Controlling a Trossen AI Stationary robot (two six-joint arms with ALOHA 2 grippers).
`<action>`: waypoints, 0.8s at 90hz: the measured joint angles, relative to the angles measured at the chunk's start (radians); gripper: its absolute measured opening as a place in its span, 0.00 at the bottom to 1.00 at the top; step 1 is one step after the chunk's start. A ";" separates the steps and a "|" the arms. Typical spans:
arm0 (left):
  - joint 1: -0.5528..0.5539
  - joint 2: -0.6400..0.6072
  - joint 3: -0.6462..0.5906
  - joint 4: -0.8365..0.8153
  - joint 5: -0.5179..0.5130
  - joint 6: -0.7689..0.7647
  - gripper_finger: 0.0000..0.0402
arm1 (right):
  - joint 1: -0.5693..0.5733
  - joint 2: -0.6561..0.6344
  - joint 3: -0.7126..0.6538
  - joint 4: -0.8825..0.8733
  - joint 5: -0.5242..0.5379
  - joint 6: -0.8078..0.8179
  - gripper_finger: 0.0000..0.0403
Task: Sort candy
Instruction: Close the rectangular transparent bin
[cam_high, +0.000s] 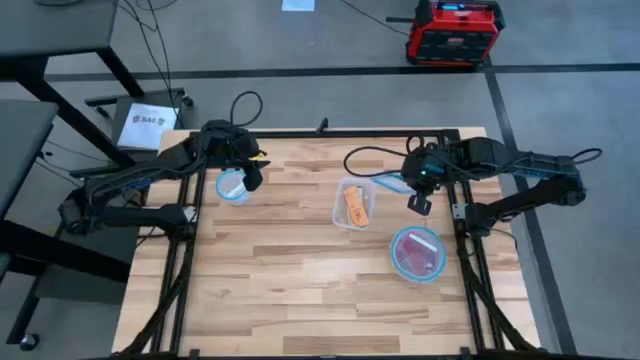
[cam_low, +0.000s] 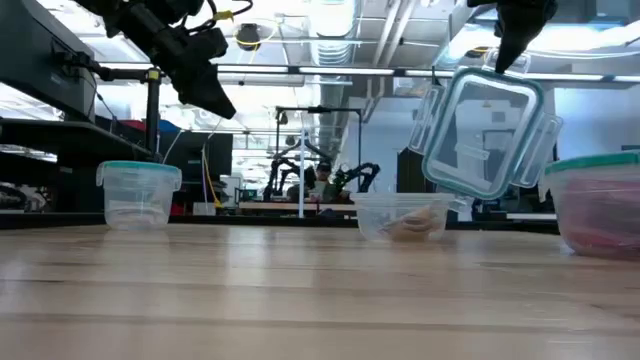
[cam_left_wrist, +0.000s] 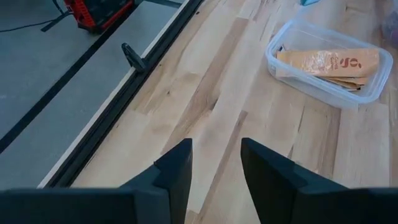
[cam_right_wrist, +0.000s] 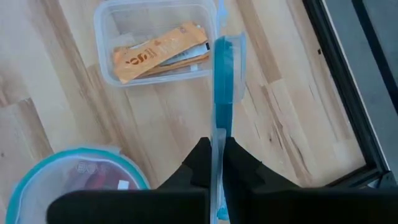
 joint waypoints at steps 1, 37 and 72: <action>0.000 0.000 0.000 0.000 0.000 0.000 0.31 | 0.000 0.000 0.000 0.000 0.000 0.000 0.00; 0.000 0.000 0.000 0.000 0.000 0.019 0.31 | 0.000 0.000 0.000 0.000 -0.002 0.000 0.00; 0.000 0.000 0.000 0.001 0.000 0.027 0.31 | 0.008 0.000 0.000 -0.001 -0.050 0.002 0.00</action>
